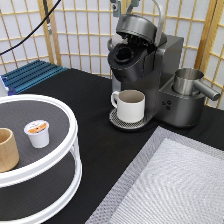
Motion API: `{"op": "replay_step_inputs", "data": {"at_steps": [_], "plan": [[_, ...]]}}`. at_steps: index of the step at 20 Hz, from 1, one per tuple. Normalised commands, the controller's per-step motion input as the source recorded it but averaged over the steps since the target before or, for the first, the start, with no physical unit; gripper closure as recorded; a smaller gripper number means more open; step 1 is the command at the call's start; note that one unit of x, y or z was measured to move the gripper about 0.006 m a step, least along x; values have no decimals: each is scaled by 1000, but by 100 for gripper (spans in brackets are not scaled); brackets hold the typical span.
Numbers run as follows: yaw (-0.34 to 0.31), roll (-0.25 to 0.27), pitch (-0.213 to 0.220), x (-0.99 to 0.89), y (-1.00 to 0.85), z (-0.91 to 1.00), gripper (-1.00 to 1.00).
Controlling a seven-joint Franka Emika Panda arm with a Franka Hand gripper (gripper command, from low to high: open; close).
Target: Make coffee
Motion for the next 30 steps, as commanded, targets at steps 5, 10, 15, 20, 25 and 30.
{"op": "replay_step_inputs", "data": {"at_steps": [5, 10, 15, 20, 25, 30], "plan": [[-8, -167, 156, 580, 375, 250, -100], [0, -171, 115, 450, 281, 241, -100], [-11, -197, 109, 289, 165, 370, -100], [-48, -24, 119, 0, -638, 705, -100], [-36, 74, 56, -2, -889, 391, -100], [-74, 77, 2, -15, -798, 140, -100]]}}
